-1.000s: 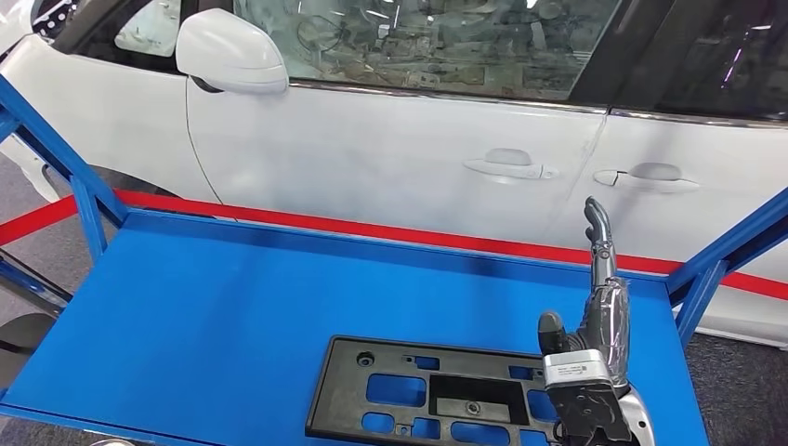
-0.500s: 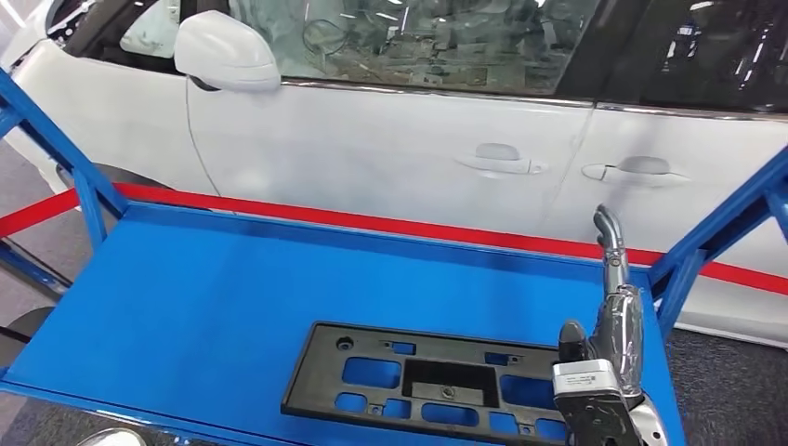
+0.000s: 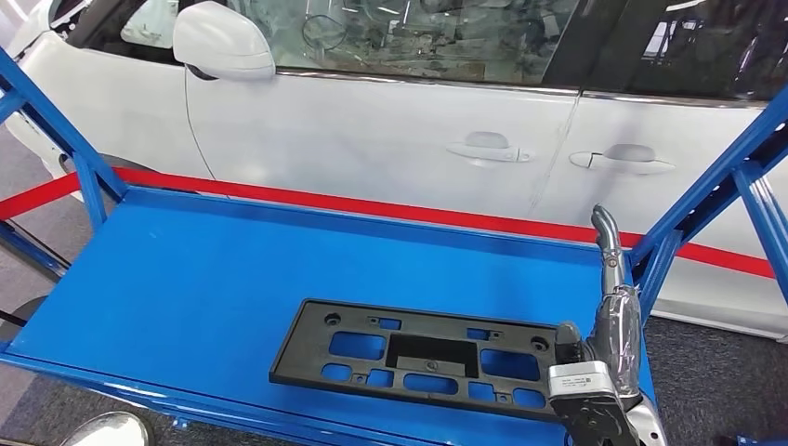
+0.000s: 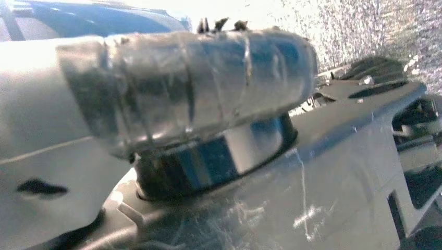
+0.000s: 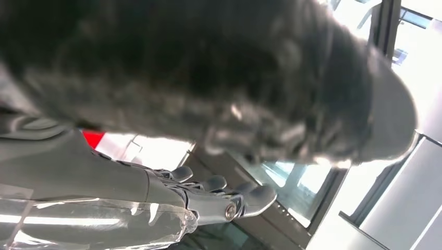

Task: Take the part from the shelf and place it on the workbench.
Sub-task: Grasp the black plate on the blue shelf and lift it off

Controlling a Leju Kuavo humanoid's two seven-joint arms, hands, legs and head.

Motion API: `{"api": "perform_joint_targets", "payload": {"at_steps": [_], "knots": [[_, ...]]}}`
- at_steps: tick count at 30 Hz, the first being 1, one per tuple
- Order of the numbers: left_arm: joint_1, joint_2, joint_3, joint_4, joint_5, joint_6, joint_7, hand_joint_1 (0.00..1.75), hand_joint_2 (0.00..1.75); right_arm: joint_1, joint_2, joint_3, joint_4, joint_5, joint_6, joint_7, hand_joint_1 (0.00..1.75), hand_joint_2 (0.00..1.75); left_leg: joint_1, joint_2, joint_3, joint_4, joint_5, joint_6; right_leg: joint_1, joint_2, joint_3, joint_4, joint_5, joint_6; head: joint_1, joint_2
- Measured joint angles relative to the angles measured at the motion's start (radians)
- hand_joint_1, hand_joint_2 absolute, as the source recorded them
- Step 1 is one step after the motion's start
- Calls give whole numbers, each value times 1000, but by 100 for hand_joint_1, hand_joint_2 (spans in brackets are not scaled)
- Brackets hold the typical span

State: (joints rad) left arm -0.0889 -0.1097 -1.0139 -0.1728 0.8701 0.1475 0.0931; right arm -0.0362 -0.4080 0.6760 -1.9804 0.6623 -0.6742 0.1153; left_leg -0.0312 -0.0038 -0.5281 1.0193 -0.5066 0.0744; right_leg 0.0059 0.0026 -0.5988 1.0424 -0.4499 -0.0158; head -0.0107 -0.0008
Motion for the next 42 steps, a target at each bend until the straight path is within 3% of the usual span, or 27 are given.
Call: {"api": "perform_joint_targets", "payload": {"at_steps": [1,3,6,7,8,9,10,12,14,17,18,20,22,23,24,25,27,29,31,32,35,36,42], "knots": [[1,-1,0,0,0,-1,0,0,0,0,-2,0,-1,8,6,4,0,175,0,0,0,-9,9,1,-2,-1,-2,-2,5,6,-1,0],[1,-1,0,0,1,-3,0,0,0,0,-5,0,-3,28,22,15,0,175,7,4,1,-35,33,-1,-2,-1,-10,13,-13,17,1,0],[-1,-4,0,0,4,-4,0,0,0,-2,-13,3,-6,63,61,41,0,175,16,9,-15,-52,59,-9,-11,0,-56,148,-125,37,3,0],[-1,-4,0,0,7,-5,-1,0,0,-2,-15,6,-7,75,77,52,0,175,17,11,-26,-49,64,-13,-16,0,-70,202,-153,44,3,0],[0,-5,0,0,11,-5,-1,0,0,-2,-17,12,-9,86,92,62,0,175,19,12,-38,-45,69,-17,-21,0,-73,235,-163,51,3,0],[-1,-5,0,0,15,-6,-1,0,0,-3,-19,19,-11,98,107,73,0,175,22,13,-51,-39,75,-21,-26,-1,-59,234,-152,58,3,0],[-1,-5,0,0,18,-6,-2,0,0,-4,-21,29,-14,109,123,84,0,175,26,13,-64,-30,79,-26,-32,-1,-26,197,-126,65,3,0],[-3,-4,0,0,22,-7,-3,0,0,-11,-24,51,-21,125,153,105,0,175,33,13,-90,-8,82,-38,-38,-1,57,71,-90,75,4,0],[-4,-3,0,0,23,-7,-4,0,0,-20,-30,79,-25,138,193,125,0,175,33,11,-106,9,85,-53,-35,5,92,2,-88,63,4,0],[-4,-1,0,0,24,-11,-11,0,0,-29,-39,122,-28,186,268,159,0,175,35,8,-115,14,93,-75,-31,7,77,-5,-81,27,3,0],[-4,-1,0,0,24,-12,-13,0,0,-32,-41,134,-28,203,287,168,0,175,37,7,-122,26,80,-81,-31,5,74,-7,-75,17,2,0],[-4,0,0,0,24,-15,-15,0,0,-38,-45,158,-27,217,317,183,0,175,40,6,-153,106,14,-90,-33,1,63,-10,-63,1,-1,0],[-4,0,0,0,24,-19,-15,0,0,-45,-52,186,-25,210,362,203,0,175,41,5,-193,233,-63,-95,-31,-1,50,-9,-55,-4,-4,0],[-5,0,0,0,24,-20,-15,0,0,-49,-57,203,-24,203,388,213,0,175,41,5,-202,276,-79,-96,-30,-2,47,-8,-51,-4,-4,0],[-5,0,0,0,24,-21,-15,0,0,-53,-63,221,-22,195,415,223,0,175,41,5,-194,284,-76,-96,-29,-2,44,-8,-49,-3,-4,0],[-5,1,0,0,24,-22,-15,0,0,-59,-69,239,-21,187,443,232,0,175,41,5,-168,255,-55,-93,-28,-2,44,-8,-47,-1,-4,0],[-3,2,0,0,24,-23,-13,0,0,-72,-80,273,-19,167,502,248,0,175,40,2,-84,124,-2,-83,-27,-1,43,-7,-44,2,-4,0],[-1,4,-1,0,23,-25,-12,0,0,-84,-91,305,-18,146,552,262,0,175,34,-3,-29,25,19,-74,-26,0,39,-7,-39,11,-3,0],[0,5,-2,0,22,-27,-12,0,0,-92,-101,331,-16,134,579,271,0,175,29,-4,-24,1,15,-67,-25,0,35,-11,-33,22,-3,0],[0,5,-3,0,21,-28,-12,0,0,-95,-105,342,-14,132,584,273,0,175,31,-4,-25,-4,16,-68,-23,0,35,-13,-33,20,-2,0],[0,4,-7,0,20,-29,-12,0,0,-106,-117,372,-11,130,596,278,0,175,36,-4,-23,-15,19,-76,-16,1,38,-19,-31,-18,2,0],[0,4,-9,0,19,-29,-12,0,0,-108,-120,381,-9,130,601,281,0,175,35,-4,-23,-15,19,-76,-16,1,39,-22,-28,-25,2,0],[-1,4,-19,0,14,-30,-13,0,0,-125,-137,413,10,147,613,309,0,175,32,-3,-24,-13,21,-65,-17,2,44,-34,-17,-11,2,0]]}}
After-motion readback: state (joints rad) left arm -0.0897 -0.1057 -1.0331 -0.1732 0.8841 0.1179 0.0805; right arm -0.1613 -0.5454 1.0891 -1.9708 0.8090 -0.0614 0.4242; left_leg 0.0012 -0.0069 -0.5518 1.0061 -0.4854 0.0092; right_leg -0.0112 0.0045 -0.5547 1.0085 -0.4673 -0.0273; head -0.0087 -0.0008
